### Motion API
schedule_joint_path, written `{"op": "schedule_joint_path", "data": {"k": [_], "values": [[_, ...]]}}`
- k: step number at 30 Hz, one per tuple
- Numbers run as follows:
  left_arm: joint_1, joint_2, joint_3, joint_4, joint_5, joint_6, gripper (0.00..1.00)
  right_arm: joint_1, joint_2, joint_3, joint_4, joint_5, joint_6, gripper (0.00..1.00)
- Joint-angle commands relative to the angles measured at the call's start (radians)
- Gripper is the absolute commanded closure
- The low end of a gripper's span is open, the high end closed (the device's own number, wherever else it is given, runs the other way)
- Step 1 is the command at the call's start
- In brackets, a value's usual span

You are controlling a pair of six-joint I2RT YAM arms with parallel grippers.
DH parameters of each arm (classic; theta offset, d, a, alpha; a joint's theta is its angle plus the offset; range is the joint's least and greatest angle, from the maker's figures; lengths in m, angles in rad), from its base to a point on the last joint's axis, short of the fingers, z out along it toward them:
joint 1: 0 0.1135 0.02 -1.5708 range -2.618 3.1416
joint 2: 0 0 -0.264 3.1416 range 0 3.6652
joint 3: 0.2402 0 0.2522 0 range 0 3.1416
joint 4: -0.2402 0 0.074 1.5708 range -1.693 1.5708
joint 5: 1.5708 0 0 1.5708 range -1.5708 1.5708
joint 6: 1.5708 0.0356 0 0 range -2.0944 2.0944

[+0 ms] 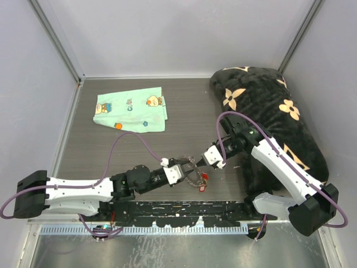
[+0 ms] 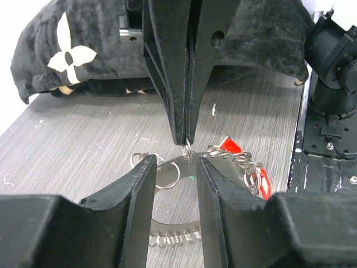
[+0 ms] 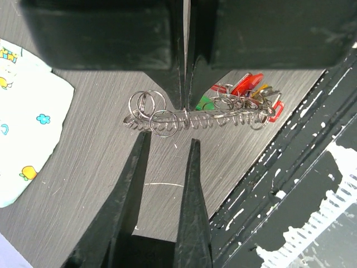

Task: Remove the keys from the keyring
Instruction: Remove the key from the keyring.

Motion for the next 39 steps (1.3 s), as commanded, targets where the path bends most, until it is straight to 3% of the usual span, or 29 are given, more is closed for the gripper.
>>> {"op": "schedule_joint_path", "data": {"k": [1,24,27,30,39], "values": [[0.004,0.029,0.027,0.050,0.008,0.014,0.64,-0.006,-0.028,0.010,0.063,-0.073,0.093,0.99],[0.004,0.110,0.077,0.098,-0.054,-0.018,0.72,-0.006,-0.042,-0.007,0.116,-0.065,0.183,0.99],[0.003,0.121,0.083,0.098,-0.069,-0.018,0.75,-0.007,-0.044,-0.007,0.118,-0.065,0.189,0.99],[0.004,0.126,0.087,0.095,-0.079,-0.018,0.86,-0.007,-0.044,-0.007,0.120,-0.065,0.196,0.99],[0.004,0.122,0.087,0.091,-0.080,-0.020,0.87,-0.006,-0.046,-0.014,0.126,-0.066,0.211,0.99]]}}
